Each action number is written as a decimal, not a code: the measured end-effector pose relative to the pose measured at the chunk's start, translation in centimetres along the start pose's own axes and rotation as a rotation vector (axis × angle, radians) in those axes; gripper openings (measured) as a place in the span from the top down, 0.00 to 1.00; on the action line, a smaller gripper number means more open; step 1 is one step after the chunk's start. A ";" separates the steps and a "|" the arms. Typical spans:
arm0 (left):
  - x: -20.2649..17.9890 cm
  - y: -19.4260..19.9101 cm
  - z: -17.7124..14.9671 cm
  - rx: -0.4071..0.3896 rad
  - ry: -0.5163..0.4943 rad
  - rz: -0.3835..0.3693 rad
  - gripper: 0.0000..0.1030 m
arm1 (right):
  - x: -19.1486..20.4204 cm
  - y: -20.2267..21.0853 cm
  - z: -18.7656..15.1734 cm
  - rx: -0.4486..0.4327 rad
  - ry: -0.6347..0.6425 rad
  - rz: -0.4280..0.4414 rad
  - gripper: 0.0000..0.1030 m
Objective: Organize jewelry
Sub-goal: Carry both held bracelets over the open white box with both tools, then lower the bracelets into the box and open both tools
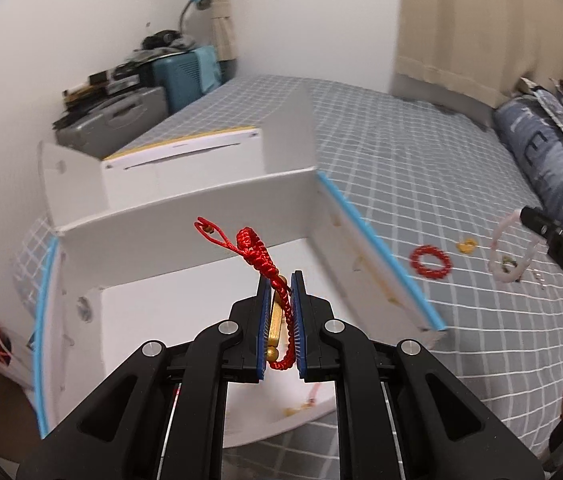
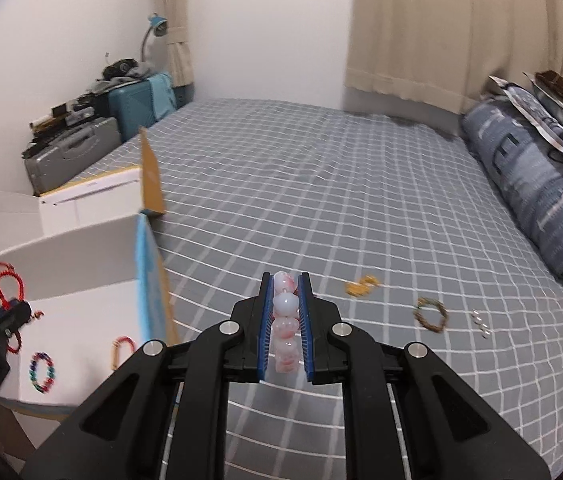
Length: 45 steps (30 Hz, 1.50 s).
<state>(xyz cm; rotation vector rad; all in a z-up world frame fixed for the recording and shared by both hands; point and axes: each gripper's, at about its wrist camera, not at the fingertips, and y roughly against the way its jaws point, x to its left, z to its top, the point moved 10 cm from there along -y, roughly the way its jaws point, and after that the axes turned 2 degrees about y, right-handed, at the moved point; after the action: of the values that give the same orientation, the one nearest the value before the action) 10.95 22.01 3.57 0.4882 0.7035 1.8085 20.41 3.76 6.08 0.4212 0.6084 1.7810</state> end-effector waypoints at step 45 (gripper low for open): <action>11.3 -5.7 -5.5 0.229 0.143 0.120 0.86 | 18.3 -8.6 -6.6 0.290 0.217 0.193 0.76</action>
<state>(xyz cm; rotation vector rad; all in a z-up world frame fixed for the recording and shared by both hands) 7.69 32.76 -4.42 0.5650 1.0056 1.8981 18.07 21.92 -4.82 0.5001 1.0154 1.9439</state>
